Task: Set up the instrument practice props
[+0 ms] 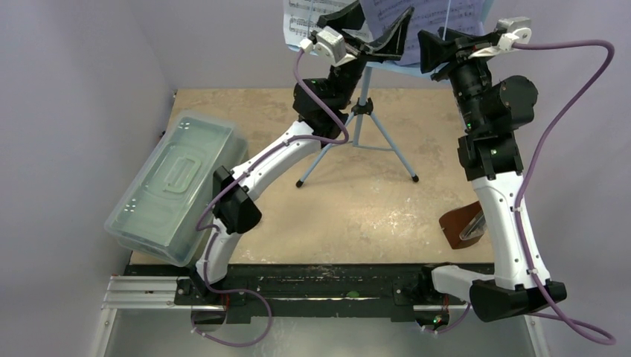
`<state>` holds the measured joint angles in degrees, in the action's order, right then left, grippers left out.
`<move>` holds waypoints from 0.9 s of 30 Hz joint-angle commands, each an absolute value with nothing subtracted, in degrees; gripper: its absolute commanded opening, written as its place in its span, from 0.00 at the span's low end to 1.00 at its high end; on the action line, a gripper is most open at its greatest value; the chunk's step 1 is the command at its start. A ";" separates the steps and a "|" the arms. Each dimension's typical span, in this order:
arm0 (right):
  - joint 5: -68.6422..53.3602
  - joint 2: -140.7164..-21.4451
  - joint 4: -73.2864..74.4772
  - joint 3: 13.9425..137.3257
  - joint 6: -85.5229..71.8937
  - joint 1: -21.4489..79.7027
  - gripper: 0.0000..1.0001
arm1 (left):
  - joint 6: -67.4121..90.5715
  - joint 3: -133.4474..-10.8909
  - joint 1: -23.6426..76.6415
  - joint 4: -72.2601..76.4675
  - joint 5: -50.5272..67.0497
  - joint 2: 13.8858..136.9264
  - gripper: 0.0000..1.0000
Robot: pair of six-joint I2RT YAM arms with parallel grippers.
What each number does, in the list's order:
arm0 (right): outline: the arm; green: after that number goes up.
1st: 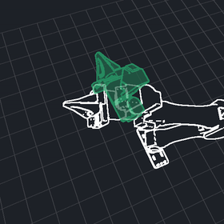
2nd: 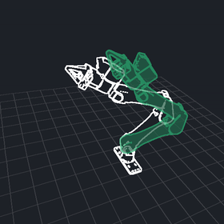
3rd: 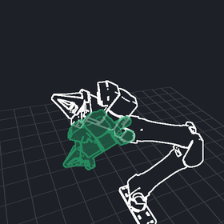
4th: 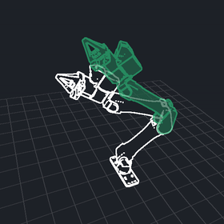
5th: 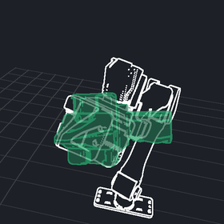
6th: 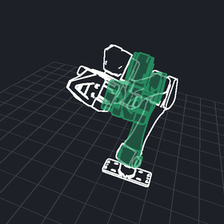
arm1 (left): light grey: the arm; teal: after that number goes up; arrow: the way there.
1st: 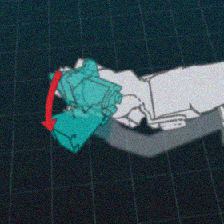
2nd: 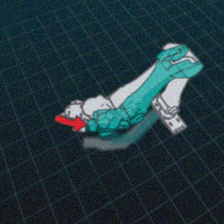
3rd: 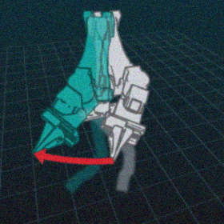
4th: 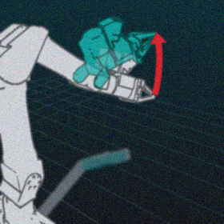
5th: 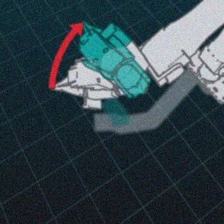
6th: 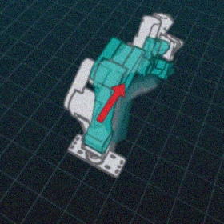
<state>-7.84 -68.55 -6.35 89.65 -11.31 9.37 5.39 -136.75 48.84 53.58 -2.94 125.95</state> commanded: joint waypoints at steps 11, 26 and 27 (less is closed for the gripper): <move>-7.39 -67.21 -9.66 89.99 -11.62 9.65 0.12 | 3.44 -138.69 48.65 52.94 -7.19 122.42 0.33; -15.03 -65.70 -14.08 85.46 -7.95 9.65 0.00 | 4.71 -147.76 46.31 51.88 -1.39 129.25 0.00; -15.49 -65.66 -14.14 85.36 -7.79 9.64 0.00 | 4.69 -148.16 46.25 51.98 -0.58 129.47 0.00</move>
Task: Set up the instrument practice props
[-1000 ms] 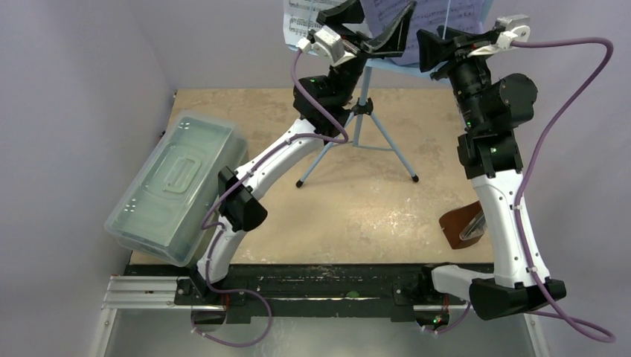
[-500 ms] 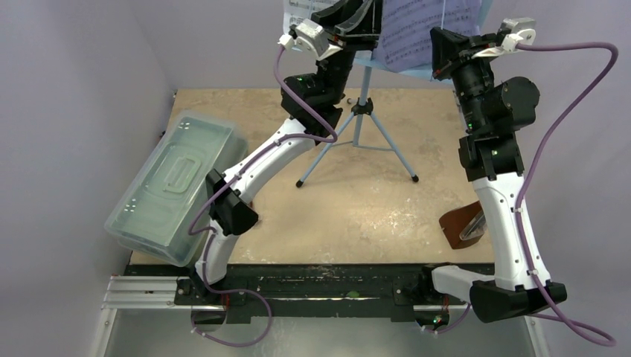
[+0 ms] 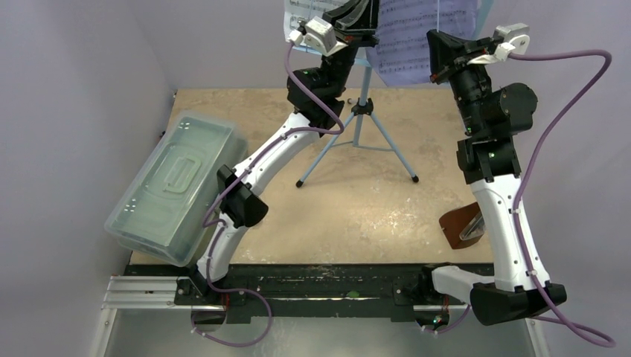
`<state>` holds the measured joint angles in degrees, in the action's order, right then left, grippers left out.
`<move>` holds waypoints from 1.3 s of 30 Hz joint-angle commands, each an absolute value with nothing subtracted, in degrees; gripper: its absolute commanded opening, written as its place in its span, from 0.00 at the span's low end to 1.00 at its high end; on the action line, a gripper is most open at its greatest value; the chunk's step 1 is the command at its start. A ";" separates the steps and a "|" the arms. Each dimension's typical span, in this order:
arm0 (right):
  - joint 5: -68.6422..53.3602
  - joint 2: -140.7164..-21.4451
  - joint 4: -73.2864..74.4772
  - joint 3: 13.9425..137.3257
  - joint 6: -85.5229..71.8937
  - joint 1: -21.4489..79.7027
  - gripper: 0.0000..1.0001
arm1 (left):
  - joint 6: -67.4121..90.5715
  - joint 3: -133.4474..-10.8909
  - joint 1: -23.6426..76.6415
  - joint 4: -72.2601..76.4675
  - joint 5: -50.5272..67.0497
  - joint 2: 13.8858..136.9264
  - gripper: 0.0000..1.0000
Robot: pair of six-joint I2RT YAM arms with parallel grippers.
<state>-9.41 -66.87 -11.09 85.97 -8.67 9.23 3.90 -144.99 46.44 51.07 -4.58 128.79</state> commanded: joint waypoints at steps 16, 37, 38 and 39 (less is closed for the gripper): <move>-9.11 -65.81 -13.45 84.61 -10.66 9.59 0.68 | 6.16 -150.24 46.26 52.69 1.57 129.91 0.26; -0.47 -55.80 -1.71 83.65 -20.31 9.67 0.97 | 16.26 -109.42 45.92 33.88 -11.08 92.33 1.00; -0.21 -54.90 -0.51 83.54 -20.24 9.60 0.98 | 16.85 -107.87 45.89 31.55 -12.83 90.63 1.00; 0.52 -54.06 1.14 83.57 -20.12 9.64 0.98 | 17.37 -106.52 45.88 29.17 -14.26 88.84 1.00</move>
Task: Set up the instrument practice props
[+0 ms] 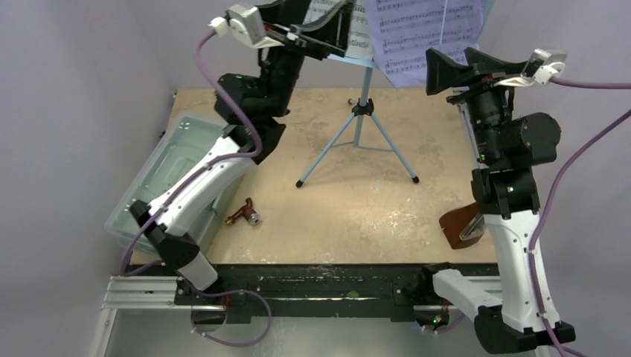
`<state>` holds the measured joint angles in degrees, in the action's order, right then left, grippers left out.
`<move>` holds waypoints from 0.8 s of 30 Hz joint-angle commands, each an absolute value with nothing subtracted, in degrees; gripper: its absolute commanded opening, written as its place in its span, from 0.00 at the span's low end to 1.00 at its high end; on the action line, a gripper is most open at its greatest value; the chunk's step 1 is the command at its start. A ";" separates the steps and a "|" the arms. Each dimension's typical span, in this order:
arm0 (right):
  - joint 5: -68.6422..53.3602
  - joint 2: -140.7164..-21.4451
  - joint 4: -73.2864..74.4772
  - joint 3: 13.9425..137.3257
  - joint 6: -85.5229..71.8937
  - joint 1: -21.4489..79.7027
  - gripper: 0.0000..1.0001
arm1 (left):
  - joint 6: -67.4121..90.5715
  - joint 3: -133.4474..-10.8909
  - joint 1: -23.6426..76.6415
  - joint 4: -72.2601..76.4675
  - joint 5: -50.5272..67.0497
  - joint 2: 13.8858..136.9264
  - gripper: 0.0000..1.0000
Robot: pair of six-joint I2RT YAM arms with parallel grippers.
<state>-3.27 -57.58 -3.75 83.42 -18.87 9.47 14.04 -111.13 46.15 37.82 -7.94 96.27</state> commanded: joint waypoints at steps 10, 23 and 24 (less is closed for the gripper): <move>6.32 -41.12 20.39 76.16 -15.56 9.66 0.99 | 25.58 -89.53 45.68 14.46 -14.05 74.56 0.98; 26.67 -40.93 35.69 59.44 -28.00 9.66 0.99 | 24.54 -66.33 45.65 0.09 -9.56 59.88 0.96; 29.69 -42.51 37.23 59.68 -28.86 9.66 0.99 | 23.05 -65.34 45.64 0.09 -10.68 58.87 0.96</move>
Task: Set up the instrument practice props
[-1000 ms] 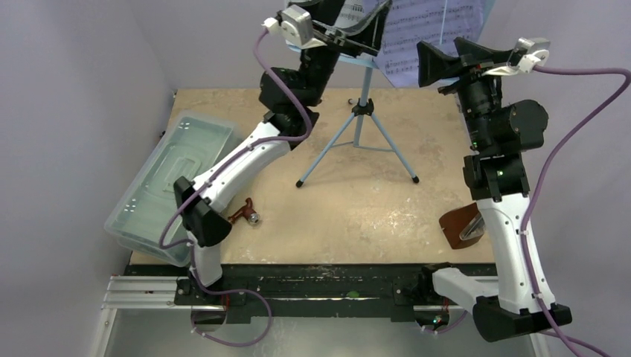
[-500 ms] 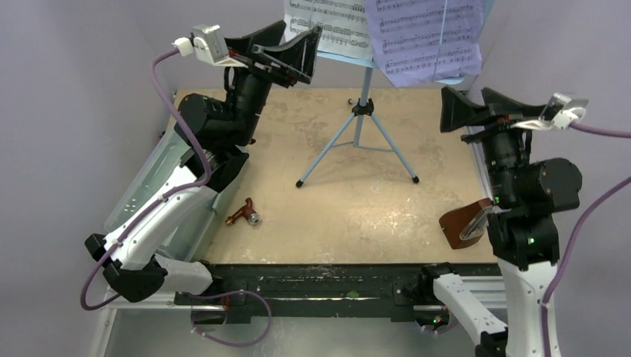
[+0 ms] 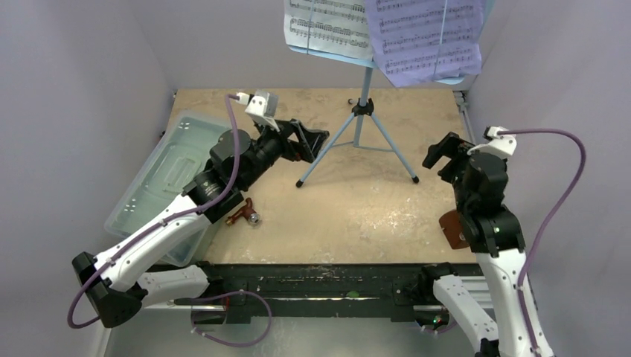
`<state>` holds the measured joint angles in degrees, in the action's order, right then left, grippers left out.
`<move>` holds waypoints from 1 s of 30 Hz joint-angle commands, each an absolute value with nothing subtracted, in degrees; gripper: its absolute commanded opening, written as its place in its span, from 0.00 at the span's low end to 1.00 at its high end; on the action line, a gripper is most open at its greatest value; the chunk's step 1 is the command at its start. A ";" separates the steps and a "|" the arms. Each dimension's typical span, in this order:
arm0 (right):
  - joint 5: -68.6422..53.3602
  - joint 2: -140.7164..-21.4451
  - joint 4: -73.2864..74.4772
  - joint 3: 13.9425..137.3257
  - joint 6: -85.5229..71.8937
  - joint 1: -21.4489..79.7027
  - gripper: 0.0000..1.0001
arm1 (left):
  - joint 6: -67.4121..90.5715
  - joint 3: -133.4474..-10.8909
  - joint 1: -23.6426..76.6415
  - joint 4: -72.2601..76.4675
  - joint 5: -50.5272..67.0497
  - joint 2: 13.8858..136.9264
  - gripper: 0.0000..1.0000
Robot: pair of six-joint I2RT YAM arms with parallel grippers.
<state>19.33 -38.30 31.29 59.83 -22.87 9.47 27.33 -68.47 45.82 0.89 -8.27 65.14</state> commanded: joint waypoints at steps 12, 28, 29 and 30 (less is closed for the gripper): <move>45.70 -53.85 50.66 65.04 -41.49 -2.13 0.99 | 12.19 -55.66 45.70 1.93 -9.70 54.37 0.95; 32.12 -54.70 59.29 58.15 -48.81 -15.55 0.99 | 13.74 -52.57 45.70 2.91 -5.89 49.70 0.94; 31.66 -55.06 59.55 57.36 -49.54 -15.50 0.99 | 13.65 -52.64 45.69 2.90 -6.02 49.54 0.94; 31.58 -55.36 60.21 56.78 -50.69 -15.51 0.99 | 13.62 -52.57 45.73 2.90 -6.04 49.39 0.94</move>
<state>34.22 -54.13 56.73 59.16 -45.71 -15.20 14.31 -52.88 45.80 0.54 -6.37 50.02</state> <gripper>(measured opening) 0.987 0.939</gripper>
